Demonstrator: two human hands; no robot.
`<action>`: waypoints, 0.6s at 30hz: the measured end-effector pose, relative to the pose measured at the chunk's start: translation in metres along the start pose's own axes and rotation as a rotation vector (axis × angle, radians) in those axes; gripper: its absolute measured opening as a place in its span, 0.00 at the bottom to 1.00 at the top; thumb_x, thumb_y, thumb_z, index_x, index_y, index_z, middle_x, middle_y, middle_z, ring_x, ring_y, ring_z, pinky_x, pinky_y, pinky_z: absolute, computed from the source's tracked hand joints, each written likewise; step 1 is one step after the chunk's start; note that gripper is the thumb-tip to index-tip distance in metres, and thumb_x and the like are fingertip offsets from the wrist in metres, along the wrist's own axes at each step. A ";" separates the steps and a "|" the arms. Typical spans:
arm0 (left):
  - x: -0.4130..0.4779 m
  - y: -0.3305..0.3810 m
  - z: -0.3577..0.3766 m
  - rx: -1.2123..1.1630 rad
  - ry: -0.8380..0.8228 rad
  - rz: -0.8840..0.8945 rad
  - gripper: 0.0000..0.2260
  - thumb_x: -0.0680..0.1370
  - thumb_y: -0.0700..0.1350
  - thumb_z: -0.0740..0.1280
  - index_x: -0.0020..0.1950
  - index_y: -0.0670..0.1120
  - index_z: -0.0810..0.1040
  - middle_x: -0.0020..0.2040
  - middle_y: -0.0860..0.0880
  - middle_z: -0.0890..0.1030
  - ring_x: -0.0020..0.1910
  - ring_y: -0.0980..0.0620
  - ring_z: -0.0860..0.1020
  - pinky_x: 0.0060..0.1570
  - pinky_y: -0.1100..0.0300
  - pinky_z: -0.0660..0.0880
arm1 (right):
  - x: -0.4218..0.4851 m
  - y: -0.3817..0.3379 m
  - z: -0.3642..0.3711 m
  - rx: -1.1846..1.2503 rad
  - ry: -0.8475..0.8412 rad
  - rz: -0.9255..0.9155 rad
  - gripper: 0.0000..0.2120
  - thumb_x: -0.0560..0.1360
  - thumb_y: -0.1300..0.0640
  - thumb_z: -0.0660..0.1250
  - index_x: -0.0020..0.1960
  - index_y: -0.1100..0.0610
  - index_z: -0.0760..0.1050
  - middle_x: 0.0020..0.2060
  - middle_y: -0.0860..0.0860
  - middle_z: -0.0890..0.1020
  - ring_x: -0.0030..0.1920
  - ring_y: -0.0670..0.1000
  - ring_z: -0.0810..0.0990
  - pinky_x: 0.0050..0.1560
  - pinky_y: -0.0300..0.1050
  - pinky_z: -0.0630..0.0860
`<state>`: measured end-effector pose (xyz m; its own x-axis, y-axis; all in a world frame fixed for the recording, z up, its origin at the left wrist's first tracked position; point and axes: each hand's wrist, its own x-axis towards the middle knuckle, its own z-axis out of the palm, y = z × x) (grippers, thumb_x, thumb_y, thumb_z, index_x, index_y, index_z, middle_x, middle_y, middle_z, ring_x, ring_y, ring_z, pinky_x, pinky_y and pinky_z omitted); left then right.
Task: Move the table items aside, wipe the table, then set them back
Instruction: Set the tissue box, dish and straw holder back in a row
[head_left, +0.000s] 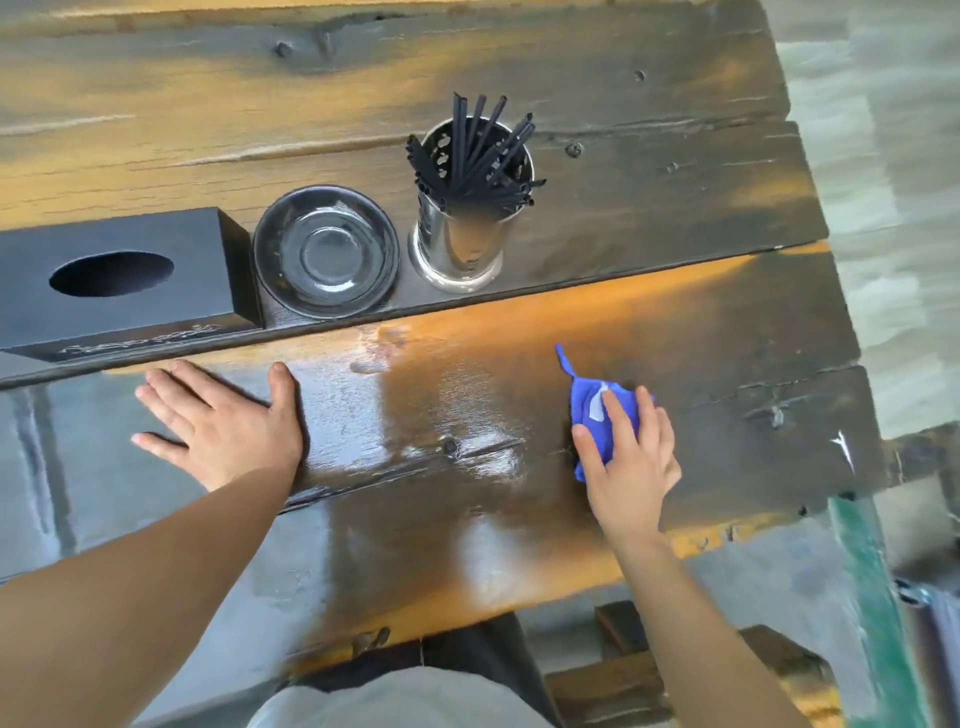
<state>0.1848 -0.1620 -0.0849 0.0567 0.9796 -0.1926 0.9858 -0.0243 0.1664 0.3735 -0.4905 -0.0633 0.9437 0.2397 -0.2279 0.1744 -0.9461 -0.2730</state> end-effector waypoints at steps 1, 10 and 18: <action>0.000 0.000 0.000 -0.005 -0.004 0.004 0.45 0.78 0.69 0.53 0.83 0.40 0.49 0.84 0.40 0.49 0.83 0.41 0.45 0.77 0.31 0.42 | -0.004 0.002 0.004 -0.007 -0.004 0.008 0.25 0.80 0.39 0.66 0.76 0.42 0.70 0.83 0.48 0.60 0.82 0.57 0.56 0.71 0.66 0.62; -0.003 -0.004 -0.001 -0.042 -0.017 0.029 0.45 0.77 0.70 0.52 0.83 0.39 0.49 0.84 0.38 0.49 0.83 0.40 0.45 0.77 0.30 0.41 | -0.026 0.005 0.025 0.003 0.145 -0.024 0.18 0.80 0.48 0.70 0.69 0.48 0.79 0.68 0.54 0.78 0.64 0.64 0.72 0.56 0.60 0.74; 0.006 -0.032 -0.018 -0.147 -0.106 0.162 0.41 0.75 0.62 0.62 0.81 0.40 0.57 0.83 0.40 0.54 0.83 0.41 0.49 0.77 0.33 0.43 | -0.080 0.034 0.012 0.197 -0.013 0.113 0.15 0.82 0.48 0.67 0.67 0.49 0.80 0.61 0.52 0.79 0.58 0.62 0.73 0.60 0.44 0.65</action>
<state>0.1510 -0.1522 -0.0743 0.2357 0.9387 -0.2514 0.9295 -0.1422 0.3404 0.3008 -0.5387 -0.0655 0.9503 0.1382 -0.2791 0.0081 -0.9068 -0.4216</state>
